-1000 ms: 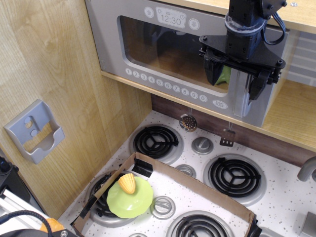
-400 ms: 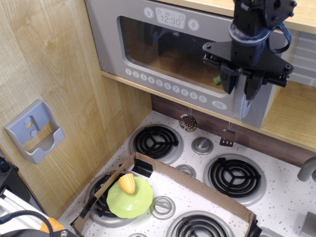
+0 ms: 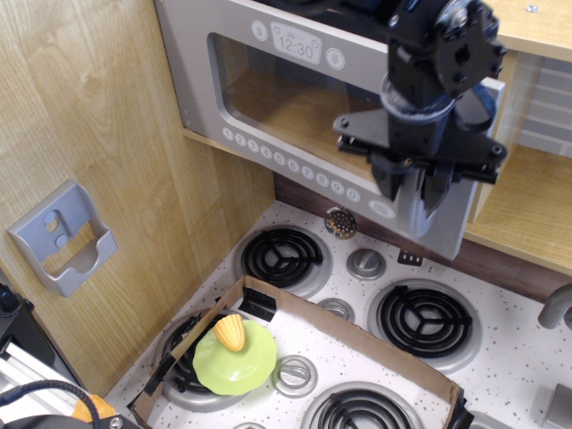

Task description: Open microwave

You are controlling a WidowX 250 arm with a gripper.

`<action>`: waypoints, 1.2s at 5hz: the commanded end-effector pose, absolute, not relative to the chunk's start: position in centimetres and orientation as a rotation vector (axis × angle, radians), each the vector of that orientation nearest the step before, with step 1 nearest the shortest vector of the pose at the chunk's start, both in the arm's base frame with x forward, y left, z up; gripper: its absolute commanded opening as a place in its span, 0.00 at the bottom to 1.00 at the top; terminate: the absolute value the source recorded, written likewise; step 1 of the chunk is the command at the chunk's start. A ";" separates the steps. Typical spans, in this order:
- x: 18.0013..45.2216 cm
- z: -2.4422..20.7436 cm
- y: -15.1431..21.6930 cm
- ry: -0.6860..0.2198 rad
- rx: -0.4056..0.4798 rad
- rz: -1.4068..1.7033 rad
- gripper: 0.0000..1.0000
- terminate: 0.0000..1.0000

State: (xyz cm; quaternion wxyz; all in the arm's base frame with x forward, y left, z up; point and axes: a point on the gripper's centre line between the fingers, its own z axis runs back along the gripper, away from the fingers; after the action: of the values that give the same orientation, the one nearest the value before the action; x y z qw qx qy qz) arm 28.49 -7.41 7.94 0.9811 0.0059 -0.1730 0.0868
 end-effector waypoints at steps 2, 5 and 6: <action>22.8 7.3 -10.4 -0.345 0.052 0.364 1.00 0.00; 24.4 5.6 -15.5 -0.337 -0.009 0.273 1.00 0.00; 27.8 6.1 -17.5 -0.334 -0.030 0.146 1.00 0.00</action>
State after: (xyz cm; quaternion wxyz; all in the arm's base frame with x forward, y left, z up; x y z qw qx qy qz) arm 27.46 -16.79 5.08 0.9873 0.0007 -0.1449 0.0657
